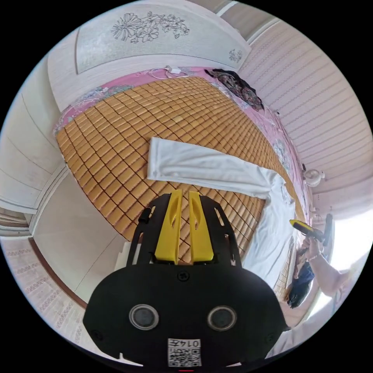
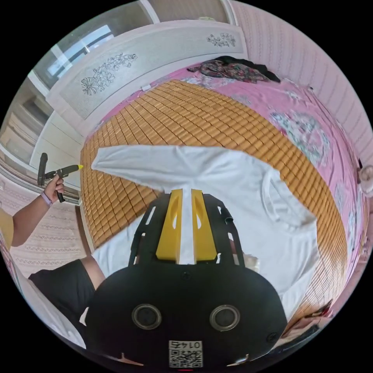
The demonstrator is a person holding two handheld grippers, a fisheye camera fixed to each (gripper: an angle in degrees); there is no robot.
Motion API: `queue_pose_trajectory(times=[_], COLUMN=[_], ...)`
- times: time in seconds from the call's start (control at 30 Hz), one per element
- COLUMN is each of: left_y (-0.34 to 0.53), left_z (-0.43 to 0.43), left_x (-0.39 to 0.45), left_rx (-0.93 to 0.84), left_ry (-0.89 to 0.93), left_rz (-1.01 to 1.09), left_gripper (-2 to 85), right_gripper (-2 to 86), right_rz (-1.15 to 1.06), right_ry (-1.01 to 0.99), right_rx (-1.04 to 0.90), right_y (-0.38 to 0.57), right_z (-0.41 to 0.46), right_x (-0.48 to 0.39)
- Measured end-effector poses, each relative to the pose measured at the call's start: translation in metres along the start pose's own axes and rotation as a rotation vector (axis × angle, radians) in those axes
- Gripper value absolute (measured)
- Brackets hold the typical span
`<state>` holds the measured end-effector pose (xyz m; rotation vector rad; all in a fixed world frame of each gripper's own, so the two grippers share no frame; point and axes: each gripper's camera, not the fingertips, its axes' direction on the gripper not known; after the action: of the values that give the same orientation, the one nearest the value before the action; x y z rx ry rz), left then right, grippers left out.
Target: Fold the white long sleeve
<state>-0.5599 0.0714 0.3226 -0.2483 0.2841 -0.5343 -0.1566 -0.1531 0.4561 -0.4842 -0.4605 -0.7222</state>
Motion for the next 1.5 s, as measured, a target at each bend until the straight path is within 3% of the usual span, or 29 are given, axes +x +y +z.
queue_pose_trajectory(times=[0.17,0.33,0.5,0.87,1.07,1.17,1.3,1.5], left_y=[0.052,0.091,0.107,0.138,0.148,0.151,0.155,0.163], left_z=[0.066,0.119,0.146,0.151,0.142,0.127,0.107,0.098], left_x=[0.119,0.191,0.227,0.263,0.26,0.255,0.247,0.233], left_rx=[-0.287,-0.443,-0.443,-0.35,-0.272,-0.244,-0.255,-0.341], left_ry=[0.182,0.107,-0.111,-0.164,-0.113,-0.091,-0.116,-0.22], left_rz=[0.255,0.443,0.608,0.78,0.766,0.734,0.705,0.726], left_gripper=[2.7,3.8,2.5,-0.6,-0.8,-0.7,0.9,4.8], right_gripper=[6.2,8.1,7.0,-0.2,1.7,7.7,10.0,9.4], right_rz=[0.314,0.604,0.577,0.481,0.57,0.605,0.577,0.612], right_ry=[0.071,-0.003,0.023,0.029,-0.028,0.027,0.101,0.001], right_rx=[-0.294,-0.356,-0.313,-0.159,-0.02,0.024,-0.027,-0.201], right_y=[0.185,0.317,0.35,0.408,0.435,0.444,0.45,0.44], right_z=[0.005,0.003,0.014,0.003,-0.004,-0.022,-0.032,0.003], right_x=[0.035,0.043,0.039,0.03,0.032,0.02,0.005,0.007])
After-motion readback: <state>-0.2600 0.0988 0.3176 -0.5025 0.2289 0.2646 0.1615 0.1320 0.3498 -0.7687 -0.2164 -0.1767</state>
